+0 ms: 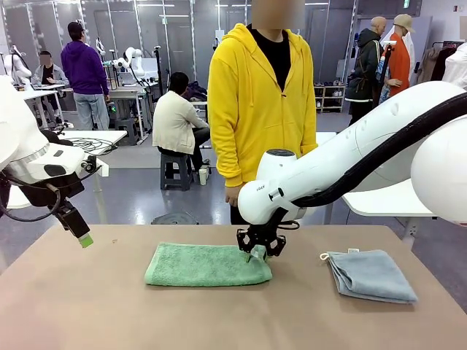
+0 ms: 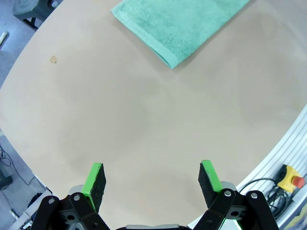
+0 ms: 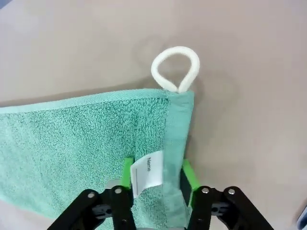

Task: Fold the towels and place them in the basket.
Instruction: When a person lays out a Towel with hook on the table, fold it in half twice.

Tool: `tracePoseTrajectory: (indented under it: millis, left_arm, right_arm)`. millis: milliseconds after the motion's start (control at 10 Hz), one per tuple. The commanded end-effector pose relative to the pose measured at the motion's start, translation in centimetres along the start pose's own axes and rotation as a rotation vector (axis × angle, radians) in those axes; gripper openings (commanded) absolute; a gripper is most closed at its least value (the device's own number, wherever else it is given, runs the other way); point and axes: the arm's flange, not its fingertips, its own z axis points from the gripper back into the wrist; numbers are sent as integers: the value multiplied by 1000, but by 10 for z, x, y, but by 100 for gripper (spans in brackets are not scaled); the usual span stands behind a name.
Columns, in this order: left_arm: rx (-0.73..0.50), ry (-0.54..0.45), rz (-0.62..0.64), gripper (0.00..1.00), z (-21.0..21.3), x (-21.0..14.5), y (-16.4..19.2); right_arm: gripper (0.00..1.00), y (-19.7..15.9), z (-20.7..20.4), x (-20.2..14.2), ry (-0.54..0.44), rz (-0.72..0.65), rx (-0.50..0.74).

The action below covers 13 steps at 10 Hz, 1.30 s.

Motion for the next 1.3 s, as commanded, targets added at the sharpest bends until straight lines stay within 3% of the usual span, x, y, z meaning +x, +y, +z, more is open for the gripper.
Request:
tracePoseTrajectory:
  millis: [0, 100, 700, 1200]
  left_arm:
    - [10, 11, 9, 98, 2, 3, 2]
    - [10, 11, 9, 98, 2, 3, 2]
    - [10, 11, 9, 98, 2, 3, 2]
    - [10, 11, 9, 98, 2, 3, 2]
  right_arm:
    - [4, 4, -6, -1, 14, -30, 5]
    - [0, 5, -4, -2, 11, -27, 7]
    - [0, 8, 11, -6, -5, 1, 4]
    - [0, -12, 93, -4, -98, 73, -295]
